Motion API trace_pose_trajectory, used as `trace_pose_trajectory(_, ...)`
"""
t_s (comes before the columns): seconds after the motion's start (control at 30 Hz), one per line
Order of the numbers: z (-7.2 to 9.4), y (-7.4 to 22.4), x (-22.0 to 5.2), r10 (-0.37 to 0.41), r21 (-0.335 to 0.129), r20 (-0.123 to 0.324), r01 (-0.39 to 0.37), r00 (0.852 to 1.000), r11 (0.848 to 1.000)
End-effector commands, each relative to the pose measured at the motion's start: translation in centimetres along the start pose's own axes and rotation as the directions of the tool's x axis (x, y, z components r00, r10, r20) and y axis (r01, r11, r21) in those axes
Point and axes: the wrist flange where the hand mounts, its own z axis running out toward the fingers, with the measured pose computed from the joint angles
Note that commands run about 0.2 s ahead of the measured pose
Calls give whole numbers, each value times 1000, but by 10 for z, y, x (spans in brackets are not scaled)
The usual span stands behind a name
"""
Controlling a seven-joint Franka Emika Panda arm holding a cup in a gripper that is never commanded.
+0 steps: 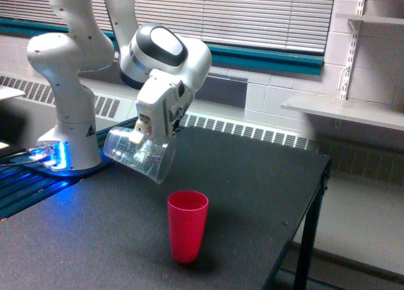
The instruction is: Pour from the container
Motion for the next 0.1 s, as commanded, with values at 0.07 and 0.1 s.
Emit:
trace_pose_trajectory(0.07,2,1,0,-1,15,17,0,1000,1000)
trace_pose_trajectory(0.1,2,1,0,0,15,17,0,1000,1000)
